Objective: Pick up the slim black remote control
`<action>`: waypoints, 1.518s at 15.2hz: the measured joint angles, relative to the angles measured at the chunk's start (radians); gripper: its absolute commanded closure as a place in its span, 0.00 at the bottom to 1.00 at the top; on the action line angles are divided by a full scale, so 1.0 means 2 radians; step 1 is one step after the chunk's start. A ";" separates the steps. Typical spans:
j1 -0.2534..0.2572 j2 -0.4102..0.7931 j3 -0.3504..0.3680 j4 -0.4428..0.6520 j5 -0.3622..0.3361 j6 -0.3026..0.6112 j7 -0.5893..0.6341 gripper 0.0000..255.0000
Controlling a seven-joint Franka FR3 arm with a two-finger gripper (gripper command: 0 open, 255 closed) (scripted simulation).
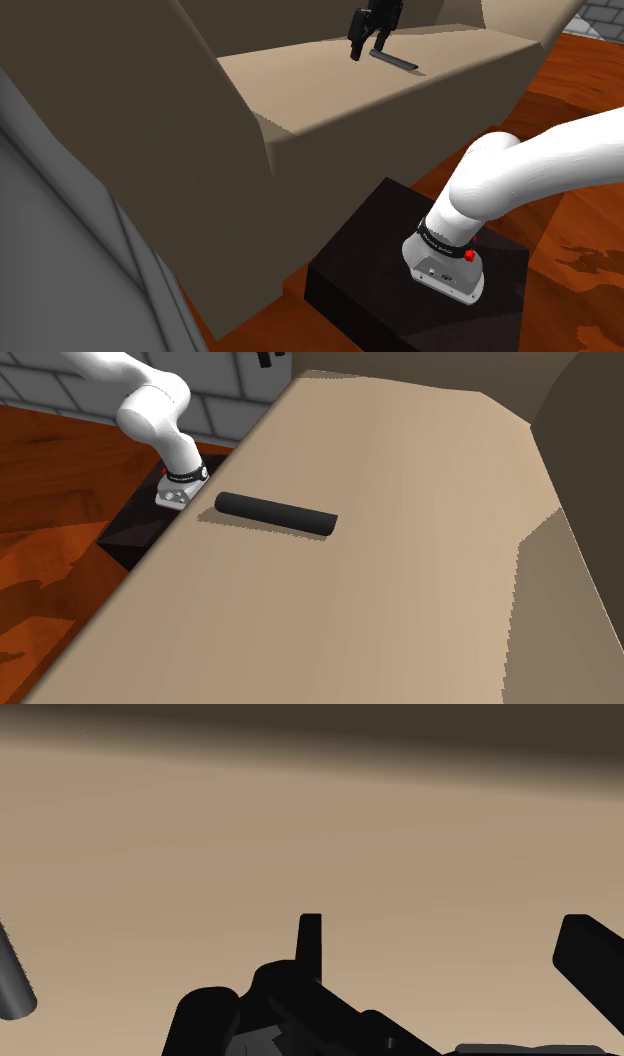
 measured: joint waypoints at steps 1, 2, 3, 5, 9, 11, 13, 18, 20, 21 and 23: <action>0.000 0.000 0.000 0.000 0.000 0.000 0.000 0.00; -0.002 0.003 -0.005 0.002 -0.001 0.001 -0.004 0.00; -0.005 0.005 -0.014 0.003 -0.004 0.001 -0.012 0.00; -0.011 0.025 -0.035 0.017 -0.008 0.003 -0.029 0.00; -0.022 0.057 -0.078 0.039 -0.015 0.008 -0.065 0.00; -0.028 0.085 -0.106 0.061 -0.018 0.011 -0.090 0.00; -0.032 0.106 -0.129 0.081 -0.018 0.008 -0.112 0.00; -0.040 0.174 -0.187 0.136 -0.007 0.008 -0.165 0.00; -0.043 0.205 -0.210 0.160 0.002 0.009 -0.189 0.00; -0.044 0.221 -0.223 0.173 0.008 0.008 -0.202 0.00; -0.049 0.254 -0.246 0.199 0.021 0.006 -0.228 0.00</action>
